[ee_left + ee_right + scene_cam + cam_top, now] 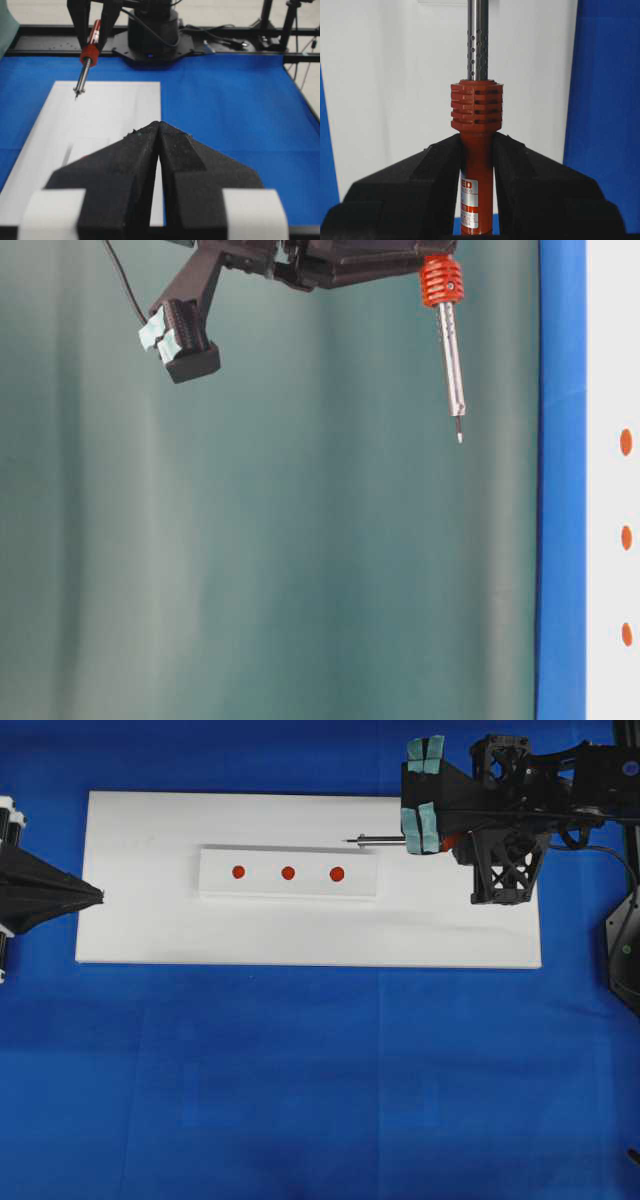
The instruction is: Touch the tip of the soldering iron to the mark.
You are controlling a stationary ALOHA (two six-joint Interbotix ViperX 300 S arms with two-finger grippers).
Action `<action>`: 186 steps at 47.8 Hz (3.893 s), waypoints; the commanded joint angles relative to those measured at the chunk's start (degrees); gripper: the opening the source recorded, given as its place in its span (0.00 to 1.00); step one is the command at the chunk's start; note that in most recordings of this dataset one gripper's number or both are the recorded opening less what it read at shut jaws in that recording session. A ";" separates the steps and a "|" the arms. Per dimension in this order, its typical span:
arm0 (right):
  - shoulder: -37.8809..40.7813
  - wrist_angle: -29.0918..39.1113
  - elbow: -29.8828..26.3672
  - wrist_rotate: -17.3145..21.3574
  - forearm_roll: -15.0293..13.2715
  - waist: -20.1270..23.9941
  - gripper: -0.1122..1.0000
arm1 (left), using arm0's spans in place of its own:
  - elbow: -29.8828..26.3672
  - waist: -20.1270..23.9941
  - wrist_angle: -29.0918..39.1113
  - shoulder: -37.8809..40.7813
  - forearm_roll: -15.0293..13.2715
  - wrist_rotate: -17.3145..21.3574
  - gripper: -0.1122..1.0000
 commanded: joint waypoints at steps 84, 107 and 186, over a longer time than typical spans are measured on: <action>14.50 -7.56 0.97 -0.62 0.00 -0.88 0.16 | -0.62 0.18 0.00 0.26 0.09 0.09 0.10; 14.41 -7.29 0.97 -0.70 0.09 -0.88 0.16 | -0.62 0.18 -0.18 0.26 0.09 0.09 0.10; 1.23 6.33 -5.27 9.05 -3.60 6.06 0.16 | -0.70 0.18 -0.44 0.26 0.09 0.00 0.10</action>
